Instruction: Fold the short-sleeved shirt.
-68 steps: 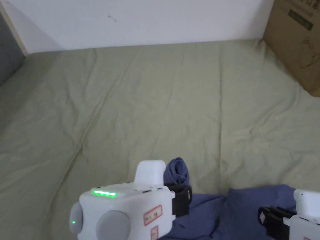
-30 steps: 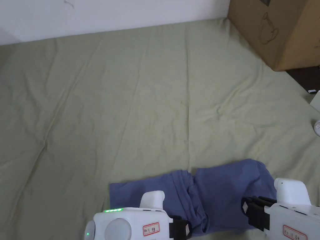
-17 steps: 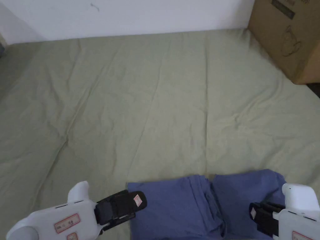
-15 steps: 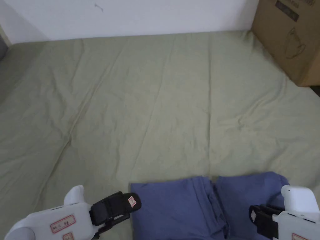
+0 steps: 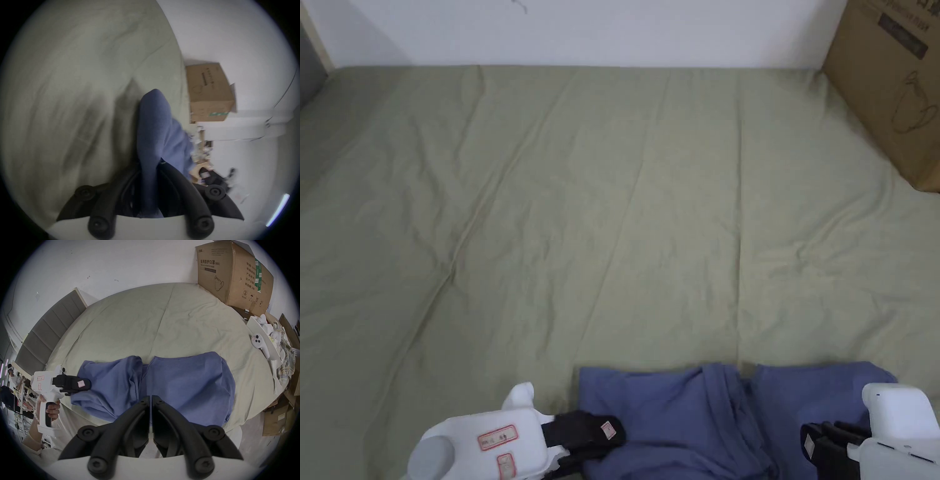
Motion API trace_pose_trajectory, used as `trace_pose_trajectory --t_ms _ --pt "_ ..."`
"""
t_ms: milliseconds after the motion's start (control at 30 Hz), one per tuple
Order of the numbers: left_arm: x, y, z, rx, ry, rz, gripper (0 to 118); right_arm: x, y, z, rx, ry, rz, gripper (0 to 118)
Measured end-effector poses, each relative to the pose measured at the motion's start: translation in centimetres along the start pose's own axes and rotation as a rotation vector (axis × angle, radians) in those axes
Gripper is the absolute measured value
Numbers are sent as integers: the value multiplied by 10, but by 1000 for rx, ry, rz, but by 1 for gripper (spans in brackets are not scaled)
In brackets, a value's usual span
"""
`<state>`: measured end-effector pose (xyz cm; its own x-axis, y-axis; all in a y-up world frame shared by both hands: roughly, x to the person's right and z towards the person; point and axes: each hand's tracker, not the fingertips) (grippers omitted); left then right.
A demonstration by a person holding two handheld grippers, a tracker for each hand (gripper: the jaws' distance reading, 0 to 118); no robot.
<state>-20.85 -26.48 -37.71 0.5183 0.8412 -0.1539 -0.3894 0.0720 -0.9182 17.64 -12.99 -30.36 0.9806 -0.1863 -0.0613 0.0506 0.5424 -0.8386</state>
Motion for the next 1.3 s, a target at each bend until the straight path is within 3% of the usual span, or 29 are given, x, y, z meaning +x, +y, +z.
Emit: trace_pose_trajectory --t_ms 33,167,333,567,733,1000,1167,1300 --pt "-5 0 -1 25 42 -33 8 -2 0 -1 -2 -4 3 3" --pt "-15 3 14 7 -128 46 8 -9 2 -1 -16 -6 17 3" --pt "-29 13 64 71 -85 17 8 -16 5 4 -16 -15 42 3" --pt "-49 22 168 239 130 6 8 -22 3 0 -5 6 37 3" --pt "-7 10 184 277 153 -69 8 -22 -1 -2 -15 28 34 3" --pt "130 -10 142 261 114 -274 8 6 -8 8 17 25 -40 3" --pt "179 -20 62 112 101 -363 9 32 -15 14 31 3 -91 3" --pt "186 -23 -13 -24 102 -327 19 54 -22 18 38 -22 -158 3"
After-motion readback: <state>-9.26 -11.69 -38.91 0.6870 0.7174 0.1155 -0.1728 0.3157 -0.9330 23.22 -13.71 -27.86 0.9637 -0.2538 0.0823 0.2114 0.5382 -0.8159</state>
